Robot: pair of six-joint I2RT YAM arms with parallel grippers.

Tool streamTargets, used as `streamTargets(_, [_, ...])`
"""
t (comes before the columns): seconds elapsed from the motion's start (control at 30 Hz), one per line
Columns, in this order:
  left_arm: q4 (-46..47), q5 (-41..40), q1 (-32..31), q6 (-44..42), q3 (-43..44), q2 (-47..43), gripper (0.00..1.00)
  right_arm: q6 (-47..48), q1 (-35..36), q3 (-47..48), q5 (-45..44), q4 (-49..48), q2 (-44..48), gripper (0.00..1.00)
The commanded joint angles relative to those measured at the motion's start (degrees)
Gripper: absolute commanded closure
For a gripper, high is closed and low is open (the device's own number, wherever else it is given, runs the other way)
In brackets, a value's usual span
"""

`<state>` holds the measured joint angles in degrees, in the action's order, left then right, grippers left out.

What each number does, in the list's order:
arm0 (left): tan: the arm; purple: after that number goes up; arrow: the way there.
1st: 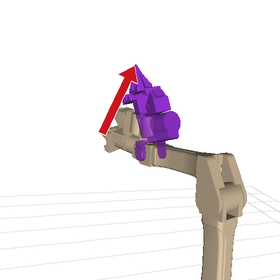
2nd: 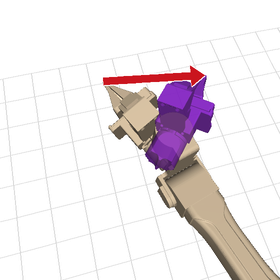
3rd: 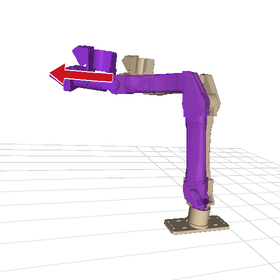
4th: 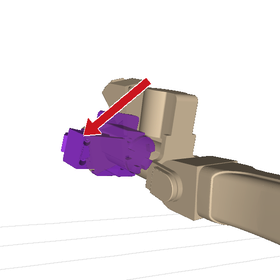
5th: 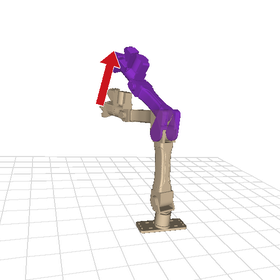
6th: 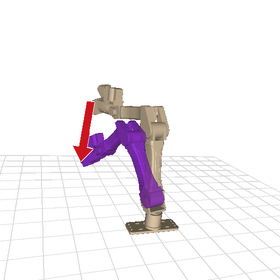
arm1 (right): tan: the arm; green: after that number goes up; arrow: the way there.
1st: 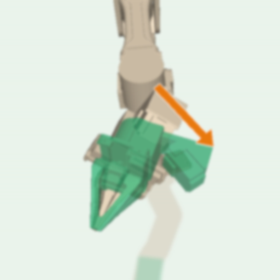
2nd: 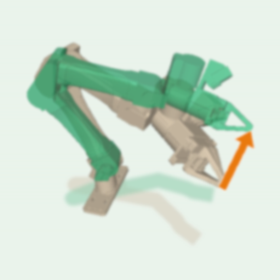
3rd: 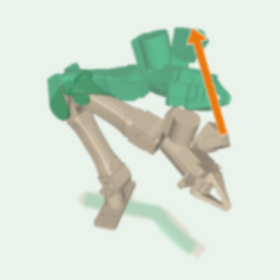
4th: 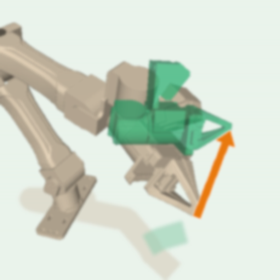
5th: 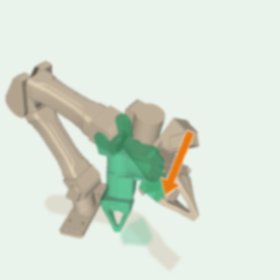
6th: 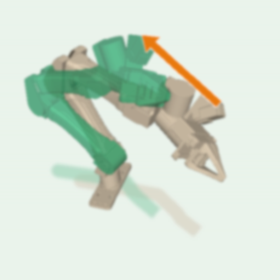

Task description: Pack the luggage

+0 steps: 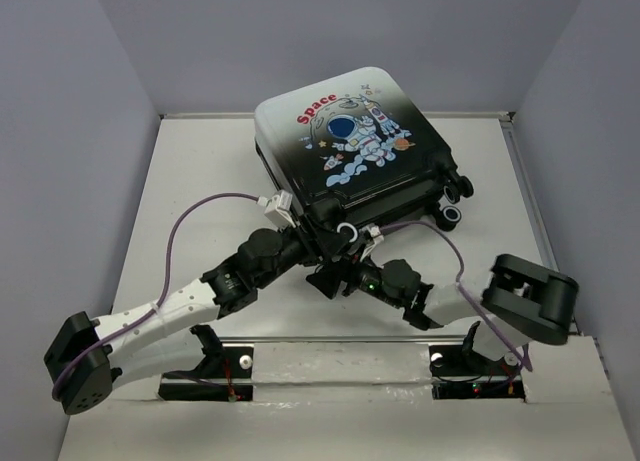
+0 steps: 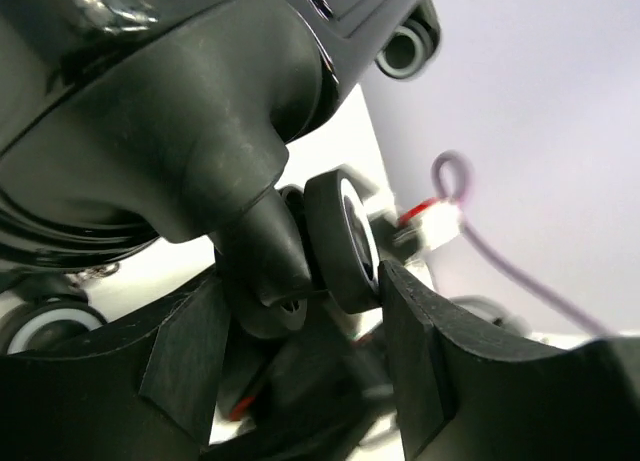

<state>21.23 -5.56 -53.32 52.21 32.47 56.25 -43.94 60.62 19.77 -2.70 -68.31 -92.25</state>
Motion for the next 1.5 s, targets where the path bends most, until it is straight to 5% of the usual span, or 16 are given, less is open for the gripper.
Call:
streamTargets(0.0, [14.3, 4.1, -1.7, -0.5, -1.2, -8.7, 0.61, 9.5, 1.5, 0.2, -2.6, 15.6, 18.2, 0.13])
streamTargets(0.13, [14.3, 3.5, -0.7, 0.0, -3.3, -10.7, 0.41, 12.6, 1.5, 1.5, -9.1, 41.3, 33.2, 0.04])
streamTargets(0.33, [14.2, 4.0, -0.1, -0.1, -3.4, -10.1, 0.29, 17.5, 1.5, 7.6, -12.0, 49.4, 40.2, 0.00])
streamTargets(0.63, [14.6, 5.2, 0.1, -0.3, -3.9, -10.5, 0.26, 22.1, 1.5, 17.1, -10.6, 45.5, 32.8, 0.01])
streamTargets(0.97, [15.2, 7.3, 0.3, -0.1, -4.9, -12.4, 0.18, 23.8, 1.5, 15.9, -19.1, 30.6, 28.1, 0.15])
streamTargets(1.2, [15.2, 6.8, 0.4, 0.5, -7.7, -14.9, 0.19, 24.5, 1.5, 15.6, -23.1, 21.3, 25.1, 0.05])
streamTargets(1.27, [15.2, 6.7, 0.4, 0.5, -7.9, -15.5, 0.20, 24.8, 1.5, 16.4, -24.3, 20.2, 24.1, 0.21])
streamTargets(1.3, [15.2, 6.8, 0.4, 0.4, -8.2, -15.7, 0.21, 24.7, 1.5, 16.4, -25.3, 19.3, 23.9, 0.36])
streamTargets(1.33, [15.0, 6.7, 0.4, 0.4, -8.3, -15.9, 0.21, 24.7, 1.5, 16.4, -25.3, 19.0, 23.7, 0.37])
streamTargets(1.37, [14.0, 6.5, 0.5, 0.1, -8.3, -16.4, 0.21, 24.7, 1.5, 16.4, -26.0, 18.8, 23.5, 0.60])
streamTargets(1.43, [11.7, 5.9, 0.5, -0.8, -8.1, -18.1, 0.21, 24.7, 1.5, 16.3, -26.9, 19.1, 23.5, 0.85])
streamTargets(1.47, [8.2, 2.7, 0.5, -1.7, -8.1, -18.8, 0.22, 24.8, 1.5, 16.4, -26.7, 19.5, 23.4, 0.89])
